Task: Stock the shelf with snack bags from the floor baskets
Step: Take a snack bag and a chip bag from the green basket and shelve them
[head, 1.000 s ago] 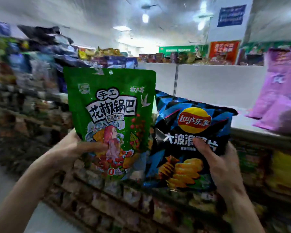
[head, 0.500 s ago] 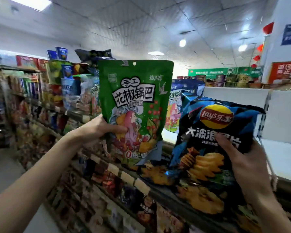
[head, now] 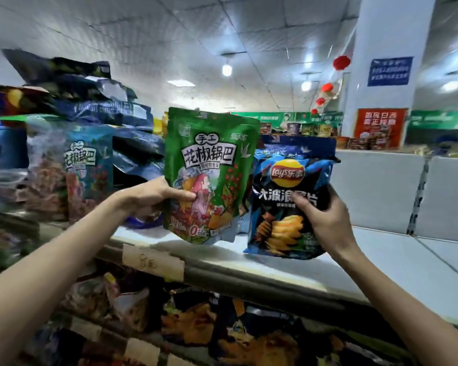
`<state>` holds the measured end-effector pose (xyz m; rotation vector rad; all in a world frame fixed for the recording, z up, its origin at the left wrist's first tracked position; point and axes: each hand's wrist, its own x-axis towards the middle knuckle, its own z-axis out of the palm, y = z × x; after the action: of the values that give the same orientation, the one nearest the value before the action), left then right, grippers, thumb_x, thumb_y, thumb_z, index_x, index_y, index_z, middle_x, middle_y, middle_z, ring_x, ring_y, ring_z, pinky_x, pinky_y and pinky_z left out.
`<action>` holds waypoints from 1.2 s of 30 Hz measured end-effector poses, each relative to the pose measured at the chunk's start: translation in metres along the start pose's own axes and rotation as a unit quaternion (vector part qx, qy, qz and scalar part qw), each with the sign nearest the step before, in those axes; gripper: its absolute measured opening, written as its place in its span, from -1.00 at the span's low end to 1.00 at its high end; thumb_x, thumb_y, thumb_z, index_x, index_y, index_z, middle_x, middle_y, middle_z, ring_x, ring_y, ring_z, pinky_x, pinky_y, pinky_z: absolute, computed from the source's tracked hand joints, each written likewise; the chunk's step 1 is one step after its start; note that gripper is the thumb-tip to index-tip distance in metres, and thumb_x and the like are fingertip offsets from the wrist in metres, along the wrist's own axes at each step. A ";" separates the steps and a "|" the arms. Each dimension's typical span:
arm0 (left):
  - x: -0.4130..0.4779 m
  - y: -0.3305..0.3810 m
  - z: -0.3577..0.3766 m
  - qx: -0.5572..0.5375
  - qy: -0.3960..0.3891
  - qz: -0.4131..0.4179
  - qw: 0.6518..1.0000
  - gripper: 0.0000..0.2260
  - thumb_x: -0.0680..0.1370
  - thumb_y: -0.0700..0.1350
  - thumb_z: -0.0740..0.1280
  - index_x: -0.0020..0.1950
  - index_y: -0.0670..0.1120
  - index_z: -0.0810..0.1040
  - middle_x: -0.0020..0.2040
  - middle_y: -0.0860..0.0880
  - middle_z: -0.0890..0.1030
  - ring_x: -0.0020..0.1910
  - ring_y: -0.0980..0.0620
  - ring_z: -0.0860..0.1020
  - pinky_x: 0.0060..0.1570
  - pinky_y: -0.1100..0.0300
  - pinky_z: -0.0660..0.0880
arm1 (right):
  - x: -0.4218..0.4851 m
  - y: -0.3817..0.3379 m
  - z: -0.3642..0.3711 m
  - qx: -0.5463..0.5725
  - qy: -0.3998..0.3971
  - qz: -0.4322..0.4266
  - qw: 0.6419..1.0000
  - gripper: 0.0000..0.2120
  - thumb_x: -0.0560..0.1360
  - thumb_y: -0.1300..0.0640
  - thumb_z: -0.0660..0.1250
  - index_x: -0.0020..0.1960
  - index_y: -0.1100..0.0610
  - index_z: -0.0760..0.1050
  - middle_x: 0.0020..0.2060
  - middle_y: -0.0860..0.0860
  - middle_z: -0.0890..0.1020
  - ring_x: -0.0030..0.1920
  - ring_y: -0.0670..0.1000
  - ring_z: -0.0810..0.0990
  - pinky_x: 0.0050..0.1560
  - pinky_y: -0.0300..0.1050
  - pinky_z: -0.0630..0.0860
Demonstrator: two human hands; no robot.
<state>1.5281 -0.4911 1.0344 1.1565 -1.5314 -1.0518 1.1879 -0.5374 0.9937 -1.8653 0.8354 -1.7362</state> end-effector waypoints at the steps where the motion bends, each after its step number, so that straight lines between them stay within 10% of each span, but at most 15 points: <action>1: 0.014 -0.010 -0.008 -0.005 -0.017 -0.007 1.000 -0.37 0.09 -0.03 0.70 0.12 -0.11 0.68 0.15 -0.22 0.67 0.09 -0.17 0.67 0.14 -0.07 0.56 | 0.001 0.008 0.008 -0.005 0.001 0.015 1.000 -0.69 0.45 0.03 0.48 0.17 0.00 0.55 0.03 -0.09 0.70 0.03 -0.15 0.67 0.04 -0.21 0.58; 11: 0.062 -0.057 -0.027 -0.042 -0.096 0.033 0.994 -0.19 0.04 0.05 0.71 0.24 -0.11 0.55 0.13 -0.17 0.69 0.09 -0.14 0.67 0.00 0.06 0.62 | -0.002 0.019 0.019 -0.041 0.001 0.145 0.989 -0.51 0.43 0.03 0.46 0.28 0.09 0.39 0.07 -0.06 0.64 -0.10 -0.26 0.67 -0.24 -0.42 0.54; 23: 0.072 -0.078 -0.033 -0.058 -0.120 0.042 0.990 -0.17 -0.13 0.02 0.73 0.09 -0.17 0.58 -0.06 -0.17 0.73 -0.13 -0.06 0.72 -0.22 0.19 0.63 | -0.028 0.013 -0.001 -0.118 -0.083 0.208 0.967 -0.36 0.32 -0.06 0.51 0.33 -0.02 0.38 0.16 -0.09 0.64 0.15 -0.06 0.64 0.15 -0.02 0.61; 30: 0.069 -0.080 -0.032 -0.051 -0.106 0.021 0.993 -0.11 -0.06 0.05 0.73 0.20 -0.17 0.55 0.08 -0.24 0.69 0.09 -0.22 0.66 0.09 -0.08 0.57 | -0.025 0.016 -0.010 -0.094 -0.104 0.205 0.969 -0.49 0.45 0.12 0.45 0.36 0.02 0.40 0.17 -0.07 0.65 0.11 -0.11 0.67 -0.01 -0.19 0.63; 36: 0.063 -0.078 -0.028 -0.060 -0.103 0.006 0.993 -0.11 -0.06 0.05 0.73 0.21 -0.18 0.54 0.07 -0.22 0.70 0.05 -0.18 0.68 -0.04 0.01 0.63 | -0.023 0.021 -0.014 -0.096 -0.117 0.202 0.968 -0.47 0.42 0.04 0.45 0.35 -0.02 0.39 0.20 -0.07 0.64 0.13 -0.12 0.65 0.03 -0.19 0.63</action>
<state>1.5618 -0.5702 0.9763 0.9780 -1.6078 -1.2697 1.1713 -0.5355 0.9642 -1.8127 1.2214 -1.1990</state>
